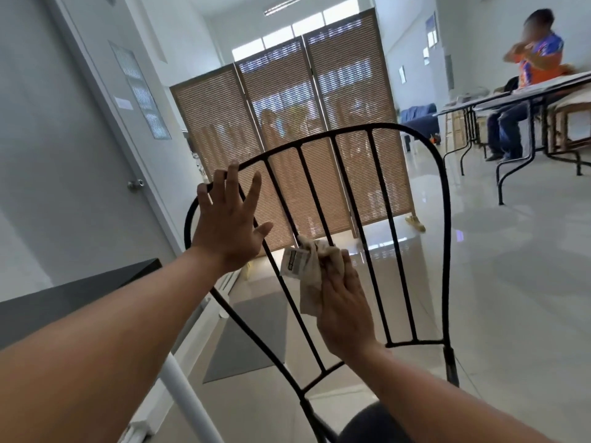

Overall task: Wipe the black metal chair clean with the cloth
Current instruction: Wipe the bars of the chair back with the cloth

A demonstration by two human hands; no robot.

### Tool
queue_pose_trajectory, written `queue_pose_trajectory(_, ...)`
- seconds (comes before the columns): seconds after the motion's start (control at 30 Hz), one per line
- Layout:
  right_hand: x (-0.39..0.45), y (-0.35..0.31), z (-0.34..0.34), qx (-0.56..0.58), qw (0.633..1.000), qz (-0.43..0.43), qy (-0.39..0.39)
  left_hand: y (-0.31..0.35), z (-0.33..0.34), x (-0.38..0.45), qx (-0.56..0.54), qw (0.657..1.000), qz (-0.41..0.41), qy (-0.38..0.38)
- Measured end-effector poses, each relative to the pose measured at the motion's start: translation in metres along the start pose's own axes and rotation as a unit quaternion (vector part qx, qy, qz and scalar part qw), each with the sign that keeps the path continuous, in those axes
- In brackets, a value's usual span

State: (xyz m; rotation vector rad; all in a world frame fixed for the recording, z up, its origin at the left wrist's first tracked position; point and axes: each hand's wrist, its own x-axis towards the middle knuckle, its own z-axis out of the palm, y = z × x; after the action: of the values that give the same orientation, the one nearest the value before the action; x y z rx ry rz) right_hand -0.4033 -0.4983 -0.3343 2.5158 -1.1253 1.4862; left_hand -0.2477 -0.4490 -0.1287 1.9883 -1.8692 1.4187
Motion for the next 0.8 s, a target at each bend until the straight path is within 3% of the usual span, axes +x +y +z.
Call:
queue_pose_trajectory(0.17, 0.090, -0.023, -0.028, 0.011, 0.998, -0.003, 0.061, 0.001, -0.002, -0.001, -0.022, 1.000, -0.005, -0.009)
queue_pose_trajectory(0.3, 0.115, -0.036, -0.043, 0.040, 0.994, 0.006, 0.100, 0.003, -0.005, -0.001, -0.034, 0.999, -0.010, -0.014)
queue_pose_trajectory(0.57, 0.020, -0.005, -0.008, 0.009, 0.998, -0.023, 0.064, 0.001, -0.002, -0.001, -0.018, 1.000, -0.006, -0.012)
queue_pose_trajectory(0.67, -0.025, 0.010, 0.010, 0.023, 0.999, 0.005, 0.035, 0.002, -0.002, -0.001, -0.009, 1.000, -0.007, -0.010)
queue_pose_trajectory(0.8, -0.045, 0.014, 0.007, 0.059, 0.997, -0.024, 0.045, 0.002, -0.001, -0.001, -0.016, 1.000, -0.004, -0.008)
